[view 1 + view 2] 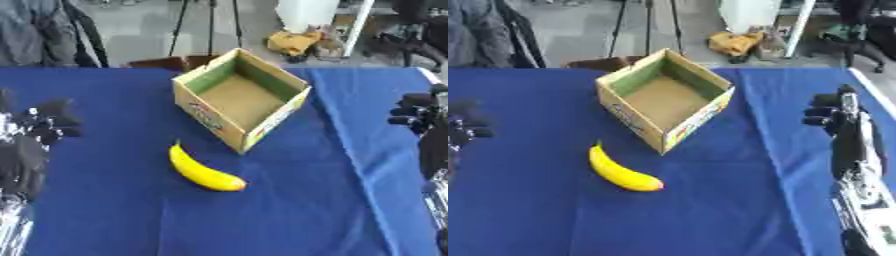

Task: Pick up objects on the table and place them in the box.

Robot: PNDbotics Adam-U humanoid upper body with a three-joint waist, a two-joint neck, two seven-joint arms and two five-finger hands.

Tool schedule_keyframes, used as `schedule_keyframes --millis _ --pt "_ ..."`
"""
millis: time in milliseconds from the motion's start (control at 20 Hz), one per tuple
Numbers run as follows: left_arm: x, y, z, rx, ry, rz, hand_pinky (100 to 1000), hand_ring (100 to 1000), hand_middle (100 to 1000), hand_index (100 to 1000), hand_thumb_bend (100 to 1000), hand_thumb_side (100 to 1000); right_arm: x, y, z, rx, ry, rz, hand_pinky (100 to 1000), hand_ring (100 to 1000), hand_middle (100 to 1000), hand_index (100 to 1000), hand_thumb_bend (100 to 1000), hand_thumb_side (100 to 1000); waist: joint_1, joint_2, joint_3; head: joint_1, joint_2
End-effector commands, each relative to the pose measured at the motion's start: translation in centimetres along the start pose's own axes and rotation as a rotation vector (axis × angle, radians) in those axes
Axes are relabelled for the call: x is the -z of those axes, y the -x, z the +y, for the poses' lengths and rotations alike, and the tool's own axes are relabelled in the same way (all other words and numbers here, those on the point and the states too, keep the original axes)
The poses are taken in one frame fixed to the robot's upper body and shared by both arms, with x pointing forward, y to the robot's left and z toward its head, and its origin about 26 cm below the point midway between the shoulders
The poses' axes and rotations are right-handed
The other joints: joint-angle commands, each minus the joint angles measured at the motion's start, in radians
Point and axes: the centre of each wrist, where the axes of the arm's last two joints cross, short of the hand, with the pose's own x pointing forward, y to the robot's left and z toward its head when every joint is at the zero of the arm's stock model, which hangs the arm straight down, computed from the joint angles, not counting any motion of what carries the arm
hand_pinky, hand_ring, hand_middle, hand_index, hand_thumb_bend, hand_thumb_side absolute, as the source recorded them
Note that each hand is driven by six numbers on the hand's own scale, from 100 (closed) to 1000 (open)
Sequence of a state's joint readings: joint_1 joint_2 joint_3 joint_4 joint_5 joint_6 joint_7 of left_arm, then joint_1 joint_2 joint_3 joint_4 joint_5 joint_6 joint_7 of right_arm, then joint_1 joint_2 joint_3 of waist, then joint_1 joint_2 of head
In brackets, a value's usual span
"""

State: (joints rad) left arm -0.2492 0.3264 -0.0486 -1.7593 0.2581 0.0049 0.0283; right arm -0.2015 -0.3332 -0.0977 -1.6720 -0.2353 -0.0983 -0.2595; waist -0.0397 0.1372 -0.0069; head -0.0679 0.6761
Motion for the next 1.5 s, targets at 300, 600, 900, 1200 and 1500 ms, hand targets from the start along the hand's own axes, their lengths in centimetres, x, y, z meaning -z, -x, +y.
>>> schedule_keyframes --millis 300,600,900,1200,1500 --pt "1.2 -3.5 1.5 0.264 0.129 -0.036 609 635 724 644 605 982 0.5 -1.0 -0.2 -0.004 -0.010 -0.033 545 558 538 606 100 860 0.003 -0.013 -0.007 0.002 -0.004" --pt "2.5 -6.4 2.2 0.585 0.309 -0.022 624 646 722 691 629 916 0.4 -1.0 -0.2 -0.011 -0.014 -0.029 544 558 538 607 100 860 0.006 -0.020 -0.014 -0.001 -0.008" --pt "4.4 -8.9 1.5 0.929 0.541 0.025 645 656 713 724 678 765 0.4 -0.8 -0.2 -0.017 -0.027 -0.022 544 558 538 606 100 860 0.013 -0.029 -0.031 0.008 -0.005" --pt "6.9 -9.0 -0.4 1.124 0.761 0.072 647 650 696 727 614 644 0.4 -0.8 0.0 -0.019 -0.049 -0.018 545 558 538 607 100 861 0.021 -0.034 -0.057 0.015 -0.006" --pt "9.3 -7.3 -2.4 1.216 0.890 0.100 642 632 650 725 465 588 0.5 -0.8 0.2 -0.017 -0.063 -0.016 545 558 538 606 100 863 0.023 -0.036 -0.075 0.019 -0.011"
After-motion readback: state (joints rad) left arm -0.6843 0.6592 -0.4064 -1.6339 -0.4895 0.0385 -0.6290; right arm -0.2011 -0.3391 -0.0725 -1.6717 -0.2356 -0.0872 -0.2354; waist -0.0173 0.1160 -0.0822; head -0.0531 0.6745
